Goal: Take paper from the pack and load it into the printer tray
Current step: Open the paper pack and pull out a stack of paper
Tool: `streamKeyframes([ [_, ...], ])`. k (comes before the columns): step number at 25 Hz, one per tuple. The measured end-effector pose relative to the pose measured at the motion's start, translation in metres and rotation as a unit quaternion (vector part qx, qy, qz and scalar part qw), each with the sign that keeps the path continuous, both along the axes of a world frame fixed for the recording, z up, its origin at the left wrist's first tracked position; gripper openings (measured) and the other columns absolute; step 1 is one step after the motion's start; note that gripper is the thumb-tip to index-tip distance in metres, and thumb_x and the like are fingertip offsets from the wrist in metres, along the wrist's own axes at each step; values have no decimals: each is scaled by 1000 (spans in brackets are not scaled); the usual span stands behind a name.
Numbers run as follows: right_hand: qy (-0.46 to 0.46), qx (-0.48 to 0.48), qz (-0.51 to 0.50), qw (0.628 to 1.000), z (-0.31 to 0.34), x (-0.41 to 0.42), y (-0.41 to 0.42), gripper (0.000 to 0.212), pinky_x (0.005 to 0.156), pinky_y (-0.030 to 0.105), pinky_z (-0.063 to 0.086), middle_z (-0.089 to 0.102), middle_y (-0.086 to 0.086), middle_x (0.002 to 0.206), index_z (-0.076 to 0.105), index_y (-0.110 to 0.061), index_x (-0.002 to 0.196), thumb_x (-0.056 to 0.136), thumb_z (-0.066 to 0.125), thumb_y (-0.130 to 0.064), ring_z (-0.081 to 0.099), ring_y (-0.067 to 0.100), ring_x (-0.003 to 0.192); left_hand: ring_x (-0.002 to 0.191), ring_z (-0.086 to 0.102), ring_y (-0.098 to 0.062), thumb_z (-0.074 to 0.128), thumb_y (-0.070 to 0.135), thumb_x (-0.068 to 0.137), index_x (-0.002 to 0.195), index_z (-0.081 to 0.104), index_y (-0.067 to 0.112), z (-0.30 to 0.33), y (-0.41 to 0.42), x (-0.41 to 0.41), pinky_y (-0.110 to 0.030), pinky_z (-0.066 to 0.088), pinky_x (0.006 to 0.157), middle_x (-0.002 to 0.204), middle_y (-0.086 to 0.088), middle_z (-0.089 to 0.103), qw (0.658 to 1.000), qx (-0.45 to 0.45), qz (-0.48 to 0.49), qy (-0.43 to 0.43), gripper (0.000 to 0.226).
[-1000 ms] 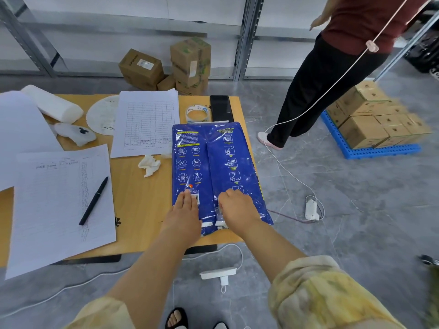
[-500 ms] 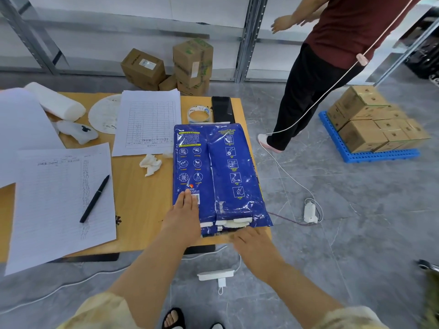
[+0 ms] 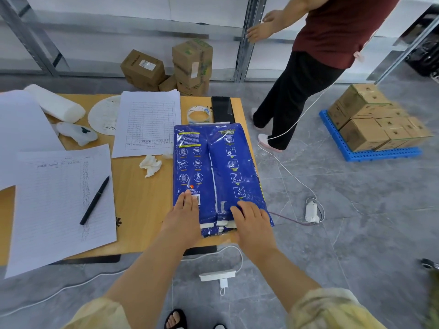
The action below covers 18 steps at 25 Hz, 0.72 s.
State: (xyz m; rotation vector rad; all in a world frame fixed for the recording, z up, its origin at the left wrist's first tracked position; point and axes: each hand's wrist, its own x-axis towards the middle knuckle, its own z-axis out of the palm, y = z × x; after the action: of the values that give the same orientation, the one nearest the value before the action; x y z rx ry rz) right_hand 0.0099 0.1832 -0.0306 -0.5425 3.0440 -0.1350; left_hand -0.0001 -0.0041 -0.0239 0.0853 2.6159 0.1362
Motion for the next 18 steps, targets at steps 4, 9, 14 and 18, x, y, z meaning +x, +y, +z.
streamKeyframes([
  [4,87,-63,17,994,4,-15,10,14,50,27,48,63,4,67,59,-13,70,65,71,-8,60,24,57,149,-10,-26,46,41,95,151,-5,10,0,-1,1,-36,20,118,162,-9,-8,1000,6,4,-3,82],
  [9,63,-318,-299,898,23,-44,37,14,64,35,37,59,16,81,58,-5,79,89,52,-12,53,31,75,149,-9,-28,50,48,90,150,-7,9,-2,1,4,-40,17,120,162,-10,-8,1000,-12,4,9,92],
  [14,-48,-370,-473,798,21,-73,60,4,48,24,27,53,6,71,51,-7,83,84,54,-10,50,27,73,148,0,-35,50,43,91,150,-4,6,-1,10,8,-44,21,117,160,-18,-1,997,-63,-15,51,88],
  [18,-69,-282,-442,849,20,-78,55,20,62,30,36,54,7,86,47,-8,99,80,53,-5,53,30,79,148,-1,-35,42,33,97,150,-9,13,-4,11,8,-50,21,116,160,-19,-6,992,-43,-35,115,76],
])
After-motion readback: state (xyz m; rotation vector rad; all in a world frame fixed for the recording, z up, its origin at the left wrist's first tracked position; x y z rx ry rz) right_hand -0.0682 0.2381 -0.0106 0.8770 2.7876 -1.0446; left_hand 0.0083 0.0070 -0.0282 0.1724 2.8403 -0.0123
